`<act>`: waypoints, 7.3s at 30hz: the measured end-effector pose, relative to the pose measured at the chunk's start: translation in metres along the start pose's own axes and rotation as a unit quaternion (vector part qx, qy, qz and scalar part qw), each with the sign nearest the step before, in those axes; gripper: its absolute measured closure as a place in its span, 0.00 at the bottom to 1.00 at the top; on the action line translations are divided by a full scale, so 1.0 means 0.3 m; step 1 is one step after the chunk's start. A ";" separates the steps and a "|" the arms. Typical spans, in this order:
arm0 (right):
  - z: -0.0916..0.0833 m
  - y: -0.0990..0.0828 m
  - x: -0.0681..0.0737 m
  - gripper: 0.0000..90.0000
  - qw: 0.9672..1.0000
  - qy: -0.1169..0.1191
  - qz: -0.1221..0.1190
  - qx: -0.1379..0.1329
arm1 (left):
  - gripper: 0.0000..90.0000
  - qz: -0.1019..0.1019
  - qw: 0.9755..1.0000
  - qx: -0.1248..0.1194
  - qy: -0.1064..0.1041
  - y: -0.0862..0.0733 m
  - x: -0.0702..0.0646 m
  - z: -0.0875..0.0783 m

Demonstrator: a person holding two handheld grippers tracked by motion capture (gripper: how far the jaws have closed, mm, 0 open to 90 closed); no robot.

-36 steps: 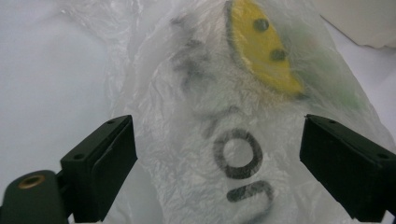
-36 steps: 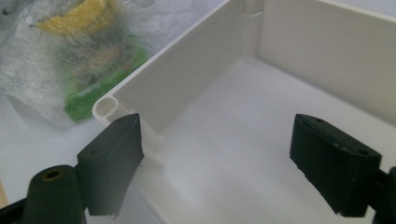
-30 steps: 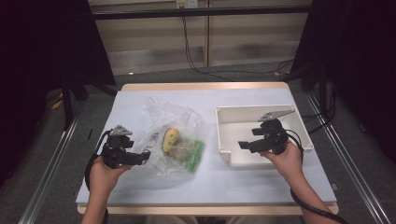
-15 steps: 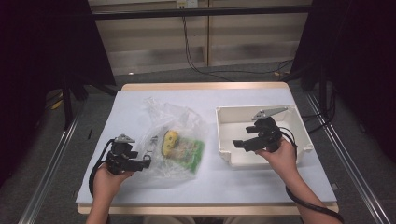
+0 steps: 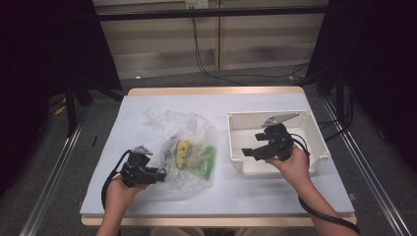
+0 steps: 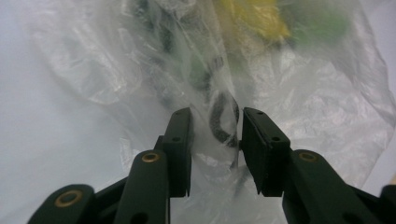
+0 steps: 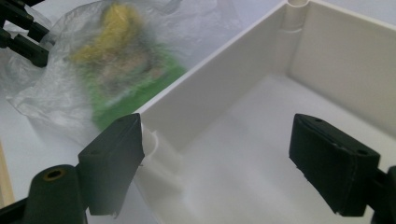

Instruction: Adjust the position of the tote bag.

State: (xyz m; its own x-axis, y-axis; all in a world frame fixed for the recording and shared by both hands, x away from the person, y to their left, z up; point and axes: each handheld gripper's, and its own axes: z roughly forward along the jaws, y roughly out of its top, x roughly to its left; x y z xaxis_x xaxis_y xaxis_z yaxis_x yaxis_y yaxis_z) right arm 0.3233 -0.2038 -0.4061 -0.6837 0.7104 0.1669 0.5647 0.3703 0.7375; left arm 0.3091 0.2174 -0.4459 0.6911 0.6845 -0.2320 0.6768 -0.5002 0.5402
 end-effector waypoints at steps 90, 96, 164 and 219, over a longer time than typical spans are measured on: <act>0.109 0.068 0.187 0.21 0.996 0.058 -0.064 0.020 | 0.91 0.082 0.995 0.000 -0.052 0.099 -0.247 0.132; 0.120 0.079 0.197 0.22 0.996 0.064 -0.066 0.017 | 0.91 0.076 0.996 -0.002 -0.049 0.091 -0.234 0.116; 0.399 0.038 0.350 0.75 0.987 -0.021 -0.119 0.110 | 0.98 0.042 0.996 0.040 0.066 0.023 0.093 0.032; 0.443 0.021 0.427 0.93 0.980 -0.036 -0.153 0.119 | 0.12 -0.021 0.992 -0.002 0.128 0.120 0.202 0.003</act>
State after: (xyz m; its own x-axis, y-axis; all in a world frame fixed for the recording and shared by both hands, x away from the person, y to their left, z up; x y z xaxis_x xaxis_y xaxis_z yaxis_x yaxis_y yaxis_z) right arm 0.3007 -0.0309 -0.4668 -0.8089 0.5809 -0.0911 0.4357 0.6961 0.5706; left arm 0.3756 0.2402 -0.4412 0.5751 0.8170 -0.0420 0.7022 -0.4666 0.5377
